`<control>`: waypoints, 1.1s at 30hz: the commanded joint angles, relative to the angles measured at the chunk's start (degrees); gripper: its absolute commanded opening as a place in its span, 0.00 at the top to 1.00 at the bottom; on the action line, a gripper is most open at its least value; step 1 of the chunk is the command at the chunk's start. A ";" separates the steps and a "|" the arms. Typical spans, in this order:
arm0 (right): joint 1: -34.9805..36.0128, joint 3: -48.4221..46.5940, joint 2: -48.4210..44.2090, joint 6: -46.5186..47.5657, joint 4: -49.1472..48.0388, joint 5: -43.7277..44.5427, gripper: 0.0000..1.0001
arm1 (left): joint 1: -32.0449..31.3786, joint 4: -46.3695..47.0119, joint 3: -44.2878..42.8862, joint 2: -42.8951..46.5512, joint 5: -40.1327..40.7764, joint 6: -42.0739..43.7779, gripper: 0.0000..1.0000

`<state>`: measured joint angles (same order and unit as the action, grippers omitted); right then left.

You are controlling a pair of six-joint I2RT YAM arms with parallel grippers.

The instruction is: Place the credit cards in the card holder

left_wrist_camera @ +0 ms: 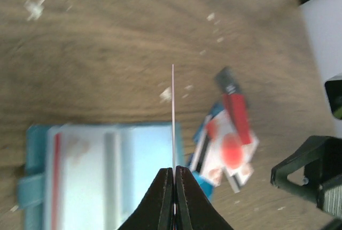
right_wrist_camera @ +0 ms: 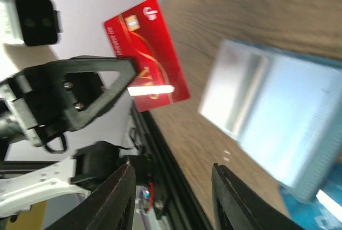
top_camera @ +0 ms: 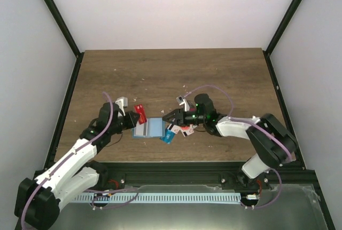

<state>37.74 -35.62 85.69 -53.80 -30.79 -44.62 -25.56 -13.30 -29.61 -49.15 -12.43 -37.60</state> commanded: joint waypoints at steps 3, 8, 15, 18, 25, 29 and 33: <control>1.07 -3.80 10.44 4.63 5.49 0.65 0.59 | 0.80 0.11 5.34 -0.61 4.50 0.84 0.96; 1.46 -5.68 16.17 5.04 5.51 0.33 0.59 | 1.30 2.29 7.34 -1.82 3.42 1.94 0.96; 1.46 -7.02 19.61 5.37 4.98 0.32 0.62 | 1.63 8.93 10.87 -4.96 -0.45 1.77 0.96; 1.47 -7.57 20.46 5.59 5.05 0.53 0.63 | 1.70 11.26 12.02 -5.70 -1.64 1.60 0.96; 1.46 -8.24 22.59 6.27 6.38 1.94 0.67 | 1.82 14.26 12.82 -6.81 -4.16 1.04 0.96; 1.46 -8.24 23.28 6.39 6.44 1.99 0.69 | 1.85 14.62 13.06 -7.68 -3.92 1.14 0.96; 1.42 -8.15 23.46 6.58 6.70 2.30 0.69 | 1.84 15.92 13.41 -9.21 -4.27 1.05 0.96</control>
<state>38.83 -42.28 108.40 -48.47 -24.80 -43.18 -23.99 -0.25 -17.02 -57.23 -15.79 -36.82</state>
